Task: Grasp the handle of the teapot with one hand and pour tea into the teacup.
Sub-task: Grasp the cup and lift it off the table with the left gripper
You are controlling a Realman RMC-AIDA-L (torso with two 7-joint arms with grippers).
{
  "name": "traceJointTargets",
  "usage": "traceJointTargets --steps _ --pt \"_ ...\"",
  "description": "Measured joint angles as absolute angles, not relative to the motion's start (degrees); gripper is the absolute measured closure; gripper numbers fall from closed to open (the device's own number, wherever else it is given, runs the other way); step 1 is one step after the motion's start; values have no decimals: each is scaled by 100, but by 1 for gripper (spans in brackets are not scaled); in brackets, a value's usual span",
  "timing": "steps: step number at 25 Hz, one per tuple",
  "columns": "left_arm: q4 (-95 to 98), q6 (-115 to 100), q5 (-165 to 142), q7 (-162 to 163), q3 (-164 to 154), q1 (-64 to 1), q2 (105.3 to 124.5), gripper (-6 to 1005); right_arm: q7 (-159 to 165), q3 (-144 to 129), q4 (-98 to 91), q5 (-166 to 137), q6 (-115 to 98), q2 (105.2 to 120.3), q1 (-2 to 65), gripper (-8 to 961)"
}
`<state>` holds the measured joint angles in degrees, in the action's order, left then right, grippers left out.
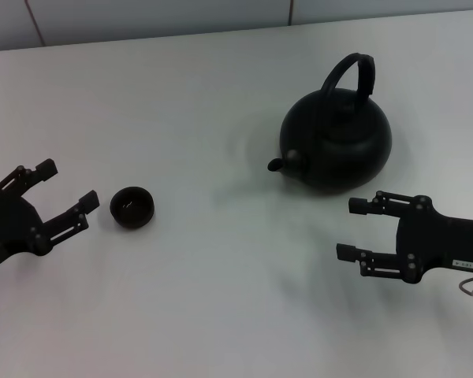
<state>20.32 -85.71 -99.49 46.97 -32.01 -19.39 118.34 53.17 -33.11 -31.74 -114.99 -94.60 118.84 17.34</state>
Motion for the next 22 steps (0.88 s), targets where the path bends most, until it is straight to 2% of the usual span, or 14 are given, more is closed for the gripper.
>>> traceJointTargets --steps 22 --pt "2062 -7639 -10081 4270 -4262 -2051 11847 170 5317 -3286 -3200 -11478 -9480 11884 1731 213"
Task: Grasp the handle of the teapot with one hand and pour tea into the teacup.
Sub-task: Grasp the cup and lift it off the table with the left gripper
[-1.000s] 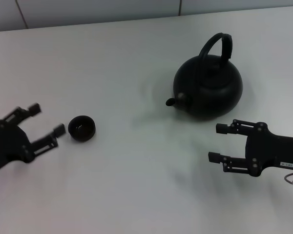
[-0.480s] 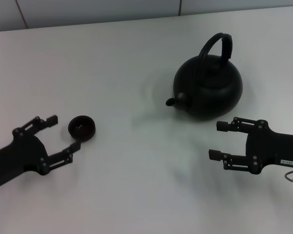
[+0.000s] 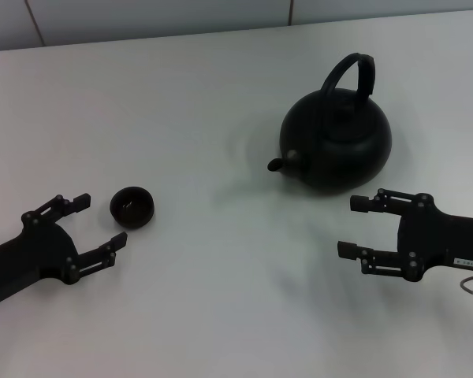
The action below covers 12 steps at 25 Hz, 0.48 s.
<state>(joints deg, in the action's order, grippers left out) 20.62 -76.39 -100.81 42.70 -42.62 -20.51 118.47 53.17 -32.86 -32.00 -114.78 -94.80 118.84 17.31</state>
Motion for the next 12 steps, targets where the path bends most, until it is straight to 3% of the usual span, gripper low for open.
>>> traceJointTargets --steps 12 --pt "1540 -7081 -10055 3986 -4244 -2514 11883 176 5317 -3287 -3200 -11474 -9508 11891 1737 213"
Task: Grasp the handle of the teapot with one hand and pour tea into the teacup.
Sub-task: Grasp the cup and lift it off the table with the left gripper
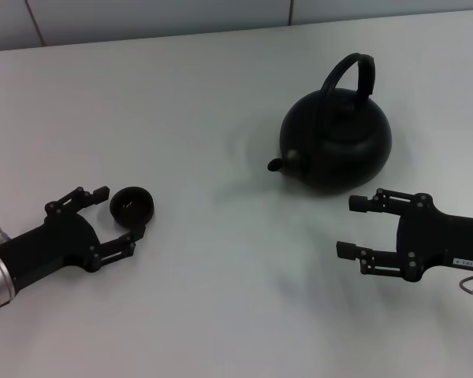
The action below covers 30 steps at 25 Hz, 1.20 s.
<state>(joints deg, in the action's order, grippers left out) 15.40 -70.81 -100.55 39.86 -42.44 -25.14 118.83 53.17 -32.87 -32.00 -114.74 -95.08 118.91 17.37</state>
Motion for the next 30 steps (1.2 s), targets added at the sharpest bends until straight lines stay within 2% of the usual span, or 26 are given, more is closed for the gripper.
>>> traceJointTargets --steps 7,24,30 --pt "1357 -6856 -10054 3925 -4238 -2769 11885 180 5317 -3287 -3190 -11467 -9510 11891 1740 213" --pt "1283 -6831 -10055 3920 -4249 -2834 11891 190 5317 -3287 -3199 -11451 -9521 11891 1740 213" --pt "1281 -6887 -10055 3924 -4245 -2850 11891 314 5317 -3287 -3198 -11407 -9532 11891 1740 214"
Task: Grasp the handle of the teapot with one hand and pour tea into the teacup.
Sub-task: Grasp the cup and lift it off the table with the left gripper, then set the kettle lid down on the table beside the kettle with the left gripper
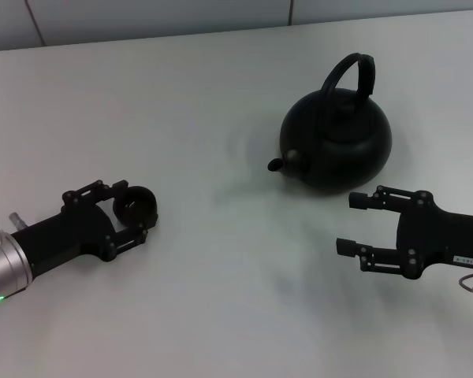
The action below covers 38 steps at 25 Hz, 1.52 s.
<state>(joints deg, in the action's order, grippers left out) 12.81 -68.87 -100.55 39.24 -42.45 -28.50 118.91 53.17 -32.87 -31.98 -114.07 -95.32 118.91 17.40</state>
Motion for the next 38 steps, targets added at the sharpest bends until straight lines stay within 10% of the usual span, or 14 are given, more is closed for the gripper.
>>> traceJointTargets --steps 12,38 --pt "412 -7111 -10056 3505 -4538 -3877 11917 314 5317 -3287 -3168 -11389 -9596 11891 1729 213" --pt "-18 -6515 -10055 3109 -4379 -4013 11917 313 5317 -3287 -3161 -11311 -9610 11900 1732 214"
